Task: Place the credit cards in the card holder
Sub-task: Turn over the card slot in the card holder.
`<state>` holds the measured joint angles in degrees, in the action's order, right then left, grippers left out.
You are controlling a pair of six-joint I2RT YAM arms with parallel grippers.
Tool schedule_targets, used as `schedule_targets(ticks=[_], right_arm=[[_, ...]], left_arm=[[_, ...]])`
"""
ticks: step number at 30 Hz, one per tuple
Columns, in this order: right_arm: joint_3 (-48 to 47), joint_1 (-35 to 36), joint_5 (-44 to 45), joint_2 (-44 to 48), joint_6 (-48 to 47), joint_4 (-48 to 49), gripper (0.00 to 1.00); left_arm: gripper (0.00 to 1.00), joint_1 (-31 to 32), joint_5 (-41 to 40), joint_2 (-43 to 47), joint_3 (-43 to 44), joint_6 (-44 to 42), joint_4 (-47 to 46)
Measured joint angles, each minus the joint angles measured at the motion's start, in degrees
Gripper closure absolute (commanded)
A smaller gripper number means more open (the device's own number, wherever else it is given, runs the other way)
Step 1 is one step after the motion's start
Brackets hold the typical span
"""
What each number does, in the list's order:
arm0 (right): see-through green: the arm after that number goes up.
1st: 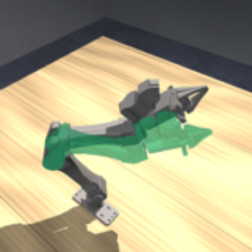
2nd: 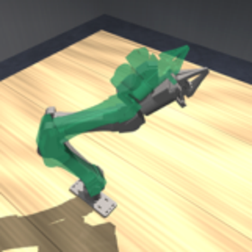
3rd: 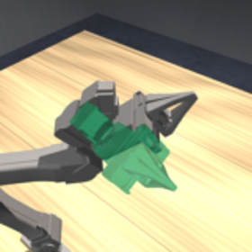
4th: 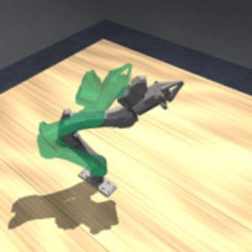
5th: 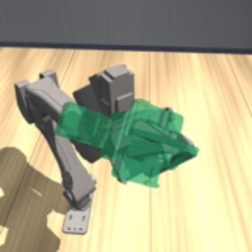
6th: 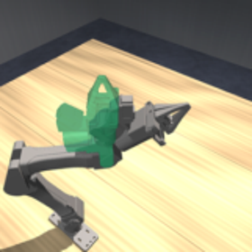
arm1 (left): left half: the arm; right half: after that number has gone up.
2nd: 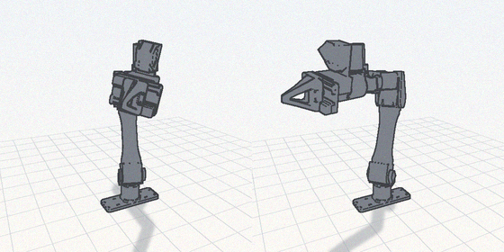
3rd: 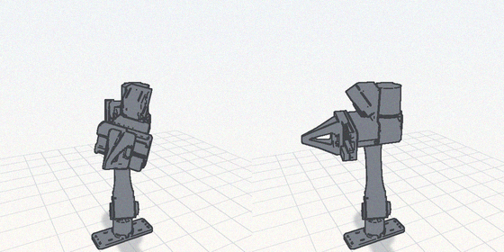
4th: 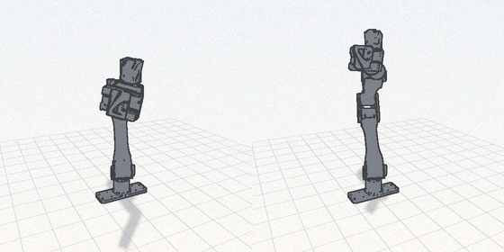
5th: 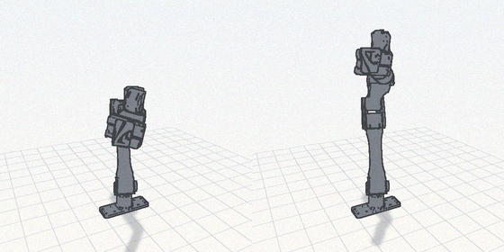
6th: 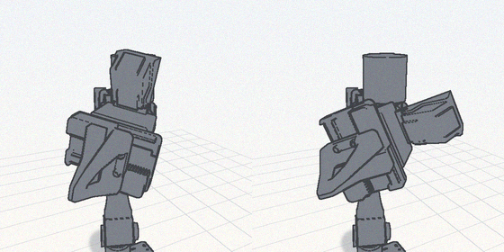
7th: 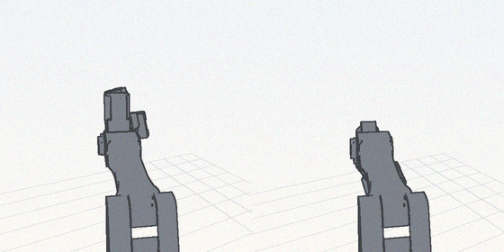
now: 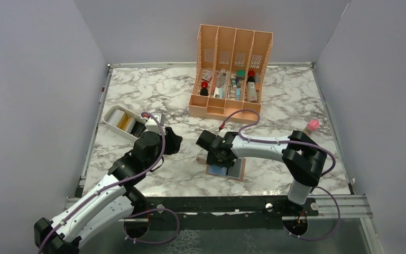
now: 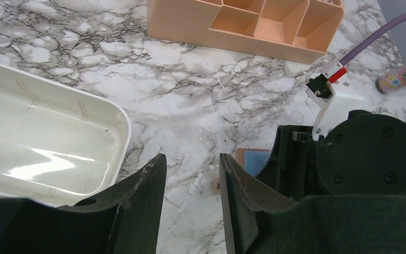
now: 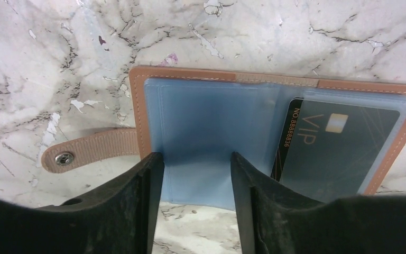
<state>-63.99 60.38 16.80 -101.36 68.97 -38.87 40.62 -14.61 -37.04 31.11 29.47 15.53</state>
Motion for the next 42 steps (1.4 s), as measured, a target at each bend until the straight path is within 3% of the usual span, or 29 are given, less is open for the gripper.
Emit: schedule_targets(ticks=[4, 15, 23, 32, 42], right_arm=[[-0.2, 0.1, 0.3, -0.2, -0.8, -0.3, 0.60], [1.0, 0.1, 0.2, 0.5, -3.5, 3.5, 0.76], [1.7, 0.3, 0.2, 0.9, -5.1, 6.0, 0.99], [5.4, 0.3, 0.2, 4.3, -8.3, 8.0, 0.99], [13.2, 0.3, -1.3, 14.4, -13.9, 15.7, 0.99]], left_arm=[[0.55, 0.0, 0.0, -0.8, 0.0, -0.2, 0.0], [0.55, 0.0, 0.0, -3.0, 0.0, -0.7, -0.6], [0.55, 0.0, 0.0, -3.3, 0.0, -0.8, -0.7], [0.56, 0.0, 1.4, -5.9, 0.0, 1.0, -1.4], [0.62, 0.0, 9.2, -11.9, -0.2, 5.1, -6.4]])
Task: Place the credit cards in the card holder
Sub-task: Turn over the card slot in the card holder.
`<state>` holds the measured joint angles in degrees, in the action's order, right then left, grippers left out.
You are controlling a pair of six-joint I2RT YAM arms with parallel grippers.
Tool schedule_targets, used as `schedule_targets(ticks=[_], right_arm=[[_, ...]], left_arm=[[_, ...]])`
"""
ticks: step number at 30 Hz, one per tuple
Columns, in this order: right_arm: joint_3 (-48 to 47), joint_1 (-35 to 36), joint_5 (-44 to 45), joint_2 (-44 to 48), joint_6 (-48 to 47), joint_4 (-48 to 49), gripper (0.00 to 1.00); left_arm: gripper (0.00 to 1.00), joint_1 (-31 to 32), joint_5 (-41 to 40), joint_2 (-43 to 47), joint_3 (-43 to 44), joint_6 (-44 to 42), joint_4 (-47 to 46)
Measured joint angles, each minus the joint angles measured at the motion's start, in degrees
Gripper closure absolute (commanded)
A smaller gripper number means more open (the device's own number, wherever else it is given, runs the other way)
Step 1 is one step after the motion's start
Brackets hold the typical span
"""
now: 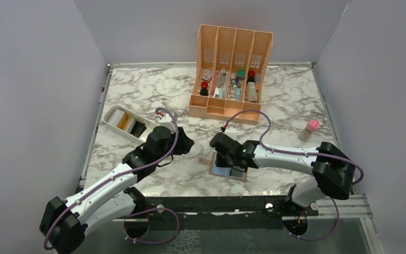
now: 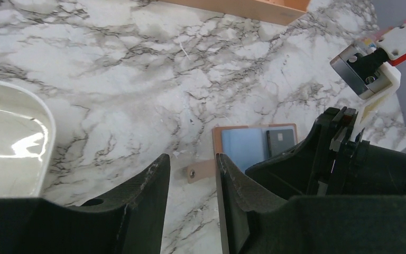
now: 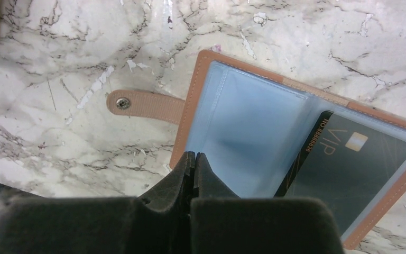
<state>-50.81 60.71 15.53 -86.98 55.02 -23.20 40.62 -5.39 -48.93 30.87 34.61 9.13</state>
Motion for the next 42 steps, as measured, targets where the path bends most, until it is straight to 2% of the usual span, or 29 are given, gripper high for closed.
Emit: schedule_targets(ticks=[5, 6, 13, 18, 22, 29, 35, 42], right_arm=[[4.1, 0.0, -0.7, 3.4, -1.3, 2.6, 0.99], [4.7, 0.0, -0.7, 4.0, -1.5, 2.7, 0.96], [3.8, -0.1, -0.5, 4.5, 0.5, -0.7, 0.54], [-0.3, -0.1, -0.2, 0.8, 3.7, -4.3, 0.41], [-1.8, -0.1, 0.3, -2.9, 5.8, -6.4, 0.40], [-2.8, -0.1, 2.2, -5.5, 8.2, -9.7, 0.46], [-3.0, -0.1, 3.2, -5.5, 8.7, -10.4, 0.40], [-4.4, -0.1, 3.3, -7.1, 8.8, -11.1, 0.38]], left_arm=[[0.64, 0.0, 5.4, -3.1, -1.9, 3.0, -4.8], [0.64, 0.0, 6.3, -3.9, -2.2, 3.6, -5.6], [0.64, 0.0, 10.8, -8.3, -2.6, 5.9, -9.4], [0.64, 0.0, 12.4, -10.8, -2.7, 7.0, -10.4], [0.64, 0.0, 12.2, -9.8, -2.9, 7.7, -10.1], [0.64, 0.0, 10.8, -5.9, -3.0, 7.6, -8.7], [0.64, 0.0, 9.9, -5.5, -3.0, 7.1, -7.3], [0.64, 0.0, 9.6, -5.4, -3.0, 6.6, -6.4]])
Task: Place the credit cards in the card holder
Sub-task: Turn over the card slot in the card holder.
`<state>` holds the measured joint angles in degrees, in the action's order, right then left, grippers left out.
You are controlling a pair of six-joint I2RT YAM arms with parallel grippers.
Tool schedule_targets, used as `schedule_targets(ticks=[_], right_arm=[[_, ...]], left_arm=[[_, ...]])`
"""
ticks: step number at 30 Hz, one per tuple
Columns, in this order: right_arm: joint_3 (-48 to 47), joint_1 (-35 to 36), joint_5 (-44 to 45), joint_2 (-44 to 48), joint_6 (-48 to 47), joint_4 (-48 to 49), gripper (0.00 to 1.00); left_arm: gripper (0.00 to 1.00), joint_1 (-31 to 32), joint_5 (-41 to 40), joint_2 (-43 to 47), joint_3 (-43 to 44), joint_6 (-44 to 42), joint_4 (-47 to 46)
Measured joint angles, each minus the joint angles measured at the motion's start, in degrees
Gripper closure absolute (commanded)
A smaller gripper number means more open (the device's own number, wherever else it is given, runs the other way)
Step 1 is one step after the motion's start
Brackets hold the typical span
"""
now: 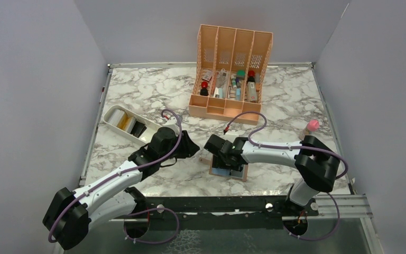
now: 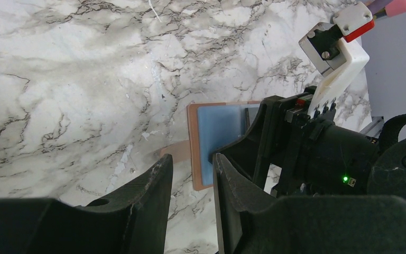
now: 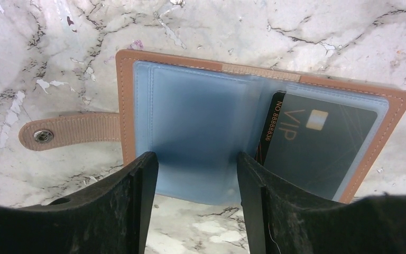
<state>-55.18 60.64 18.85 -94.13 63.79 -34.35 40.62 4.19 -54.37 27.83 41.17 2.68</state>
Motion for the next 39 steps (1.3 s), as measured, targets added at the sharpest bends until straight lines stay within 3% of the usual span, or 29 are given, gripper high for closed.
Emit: schedule_targets(ticks=[10, 19, 27, 33, 39], right_arm=[[-0.2, 0.0, 0.2, -0.4, -0.8, 0.4, 0.28], [-0.2, 0.0, 0.2, -0.4, -0.9, 0.4, 0.36], [1.2, 0.0, 0.4, 0.6, -1.6, 1.3, 0.54], [5.0, -0.1, 0.3, 3.4, -3.0, 6.6, 0.61], [11.0, -0.1, -0.6, 7.0, -7.4, 17.1, 0.61]], left_arm=[[0.64, 0.0, -0.4, 0.5, 0.0, -0.3, 0.1], [0.64, 0.0, -0.7, 0.8, 0.0, -0.3, 0.1], [0.65, 0.0, -0.8, 0.9, 0.0, -0.3, 0.1], [0.75, 0.0, -0.1, -0.4, 0.0, 0.0, -0.4], [0.77, 0.2, 3.3, -5.0, -0.7, 0.9, -3.5]])
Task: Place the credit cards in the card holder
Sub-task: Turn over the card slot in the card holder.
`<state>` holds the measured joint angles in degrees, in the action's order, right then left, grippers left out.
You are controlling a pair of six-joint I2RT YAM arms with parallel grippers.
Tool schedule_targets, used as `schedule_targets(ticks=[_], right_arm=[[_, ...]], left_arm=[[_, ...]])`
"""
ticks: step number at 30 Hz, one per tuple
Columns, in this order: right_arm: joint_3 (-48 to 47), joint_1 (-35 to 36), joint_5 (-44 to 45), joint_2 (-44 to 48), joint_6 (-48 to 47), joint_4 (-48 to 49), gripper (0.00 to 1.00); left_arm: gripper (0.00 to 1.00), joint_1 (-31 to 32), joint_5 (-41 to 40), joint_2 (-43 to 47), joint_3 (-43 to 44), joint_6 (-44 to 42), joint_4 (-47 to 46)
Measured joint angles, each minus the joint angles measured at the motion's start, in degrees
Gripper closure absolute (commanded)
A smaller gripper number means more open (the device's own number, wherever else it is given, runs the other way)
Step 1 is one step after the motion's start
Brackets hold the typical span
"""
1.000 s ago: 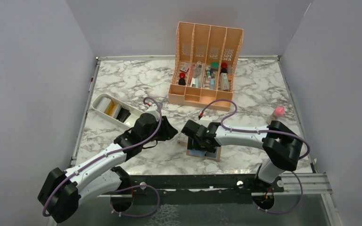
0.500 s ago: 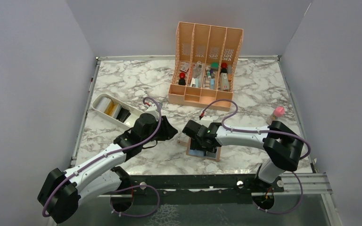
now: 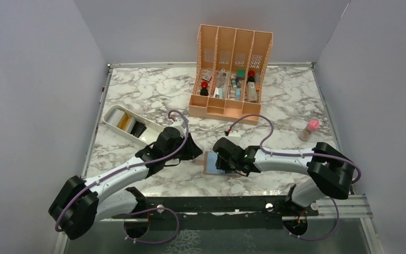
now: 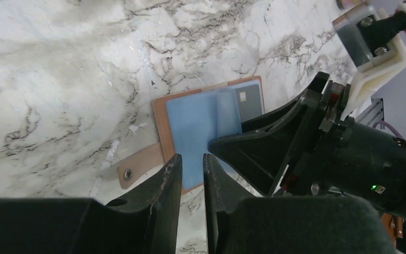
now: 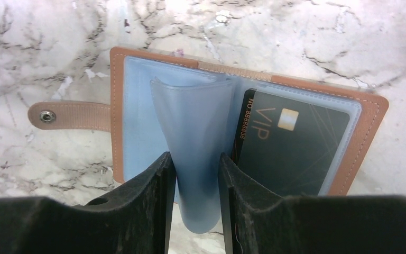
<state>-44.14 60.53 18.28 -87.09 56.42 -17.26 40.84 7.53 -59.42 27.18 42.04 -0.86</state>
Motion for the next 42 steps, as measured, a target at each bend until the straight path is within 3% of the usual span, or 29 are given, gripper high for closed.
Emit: schedule_targets(ticks=[15, 36, 42], right_arm=[[8.3, -0.8, -4.1, 3.8, -6.0, 15.7, 0.61], [10.1, -1.0, -4.7, 5.5, -7.5, 17.2, 0.58], [10.3, -1.0, -4.7, 6.4, -8.1, 16.3, 0.49]], left_arm=[[0.85, 1.7, 8.5, -17.9, 1.3, 1.7, -11.1], [0.82, 3.5, 8.5, -27.3, 7.0, 1.4, -13.2], [0.81, 5.0, 8.5, -28.6, 8.6, 1.4, -13.2]])
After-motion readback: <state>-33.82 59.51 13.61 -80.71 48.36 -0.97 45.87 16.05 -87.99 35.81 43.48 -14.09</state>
